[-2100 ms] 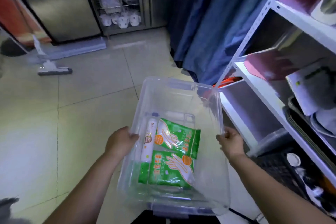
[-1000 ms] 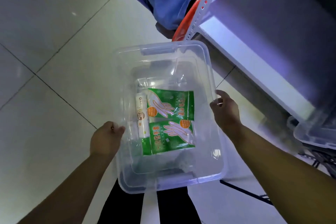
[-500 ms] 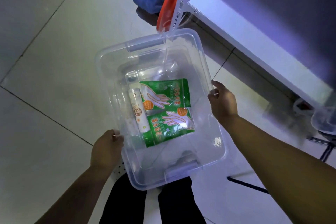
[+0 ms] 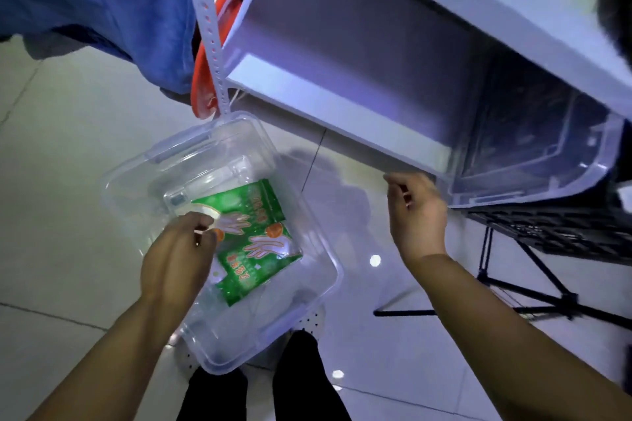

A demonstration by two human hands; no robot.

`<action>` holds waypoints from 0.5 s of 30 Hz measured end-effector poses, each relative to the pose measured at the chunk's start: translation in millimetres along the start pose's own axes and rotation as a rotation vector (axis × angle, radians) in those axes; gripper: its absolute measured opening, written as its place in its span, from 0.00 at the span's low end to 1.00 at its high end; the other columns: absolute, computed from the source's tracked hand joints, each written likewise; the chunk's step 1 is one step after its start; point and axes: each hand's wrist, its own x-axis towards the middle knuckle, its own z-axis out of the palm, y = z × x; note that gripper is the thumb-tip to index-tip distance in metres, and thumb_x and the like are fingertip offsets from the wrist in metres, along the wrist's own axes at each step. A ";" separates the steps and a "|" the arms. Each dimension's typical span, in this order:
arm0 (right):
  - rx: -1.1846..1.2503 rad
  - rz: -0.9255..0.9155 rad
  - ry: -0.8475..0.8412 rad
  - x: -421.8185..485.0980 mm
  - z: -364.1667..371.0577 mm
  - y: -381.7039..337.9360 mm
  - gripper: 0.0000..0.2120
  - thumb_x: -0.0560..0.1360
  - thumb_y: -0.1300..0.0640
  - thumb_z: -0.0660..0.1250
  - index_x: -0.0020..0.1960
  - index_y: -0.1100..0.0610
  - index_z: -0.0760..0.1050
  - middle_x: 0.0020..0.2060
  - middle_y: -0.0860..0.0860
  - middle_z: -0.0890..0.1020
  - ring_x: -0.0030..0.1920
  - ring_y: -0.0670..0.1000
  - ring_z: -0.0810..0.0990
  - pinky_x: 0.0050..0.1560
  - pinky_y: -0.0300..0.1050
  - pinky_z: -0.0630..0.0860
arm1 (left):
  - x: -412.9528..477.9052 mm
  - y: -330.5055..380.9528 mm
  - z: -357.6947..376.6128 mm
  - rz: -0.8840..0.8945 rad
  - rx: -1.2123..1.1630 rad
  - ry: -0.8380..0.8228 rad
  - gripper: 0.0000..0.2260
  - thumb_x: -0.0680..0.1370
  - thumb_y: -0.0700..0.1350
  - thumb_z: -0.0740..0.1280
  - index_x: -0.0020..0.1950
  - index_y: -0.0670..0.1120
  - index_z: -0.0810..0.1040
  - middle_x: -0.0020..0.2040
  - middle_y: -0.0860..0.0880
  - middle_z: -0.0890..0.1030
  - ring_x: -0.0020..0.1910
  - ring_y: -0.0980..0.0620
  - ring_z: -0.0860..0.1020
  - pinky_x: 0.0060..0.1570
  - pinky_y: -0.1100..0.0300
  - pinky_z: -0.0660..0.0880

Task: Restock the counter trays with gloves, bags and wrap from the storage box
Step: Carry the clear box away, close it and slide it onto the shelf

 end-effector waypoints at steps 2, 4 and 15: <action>0.025 0.020 0.190 3.7 -42.0 -1.9 0.10 0.74 0.67 0.63 0.48 0.57 0.80 0.41 0.49 0.77 0.42 0.52 0.77 0.44 0.42 0.74 | 1.6 33.9 -9.0 0.094 0.012 -0.017 0.07 0.75 0.40 0.64 0.51 0.46 0.79 0.52 0.45 0.81 0.49 0.43 0.78 0.46 0.55 0.71; -0.009 0.041 0.373 8.8 -78.5 -0.2 0.09 0.74 0.66 0.62 0.48 0.60 0.80 0.40 0.51 0.77 0.45 0.56 0.76 0.46 0.42 0.72 | 0.4 61.7 -17.0 0.174 0.020 -0.023 0.08 0.75 0.39 0.64 0.51 0.46 0.79 0.52 0.46 0.81 0.50 0.44 0.78 0.47 0.54 0.72; 0.170 0.506 0.475 71.0 -147.2 20.1 0.19 0.81 0.50 0.51 0.43 0.62 0.72 0.40 0.61 0.76 0.41 0.56 0.71 0.44 0.49 0.65 | -24.7 98.7 -33.1 0.279 0.043 -0.136 0.07 0.76 0.38 0.64 0.49 0.46 0.80 0.50 0.45 0.82 0.48 0.43 0.79 0.43 0.57 0.69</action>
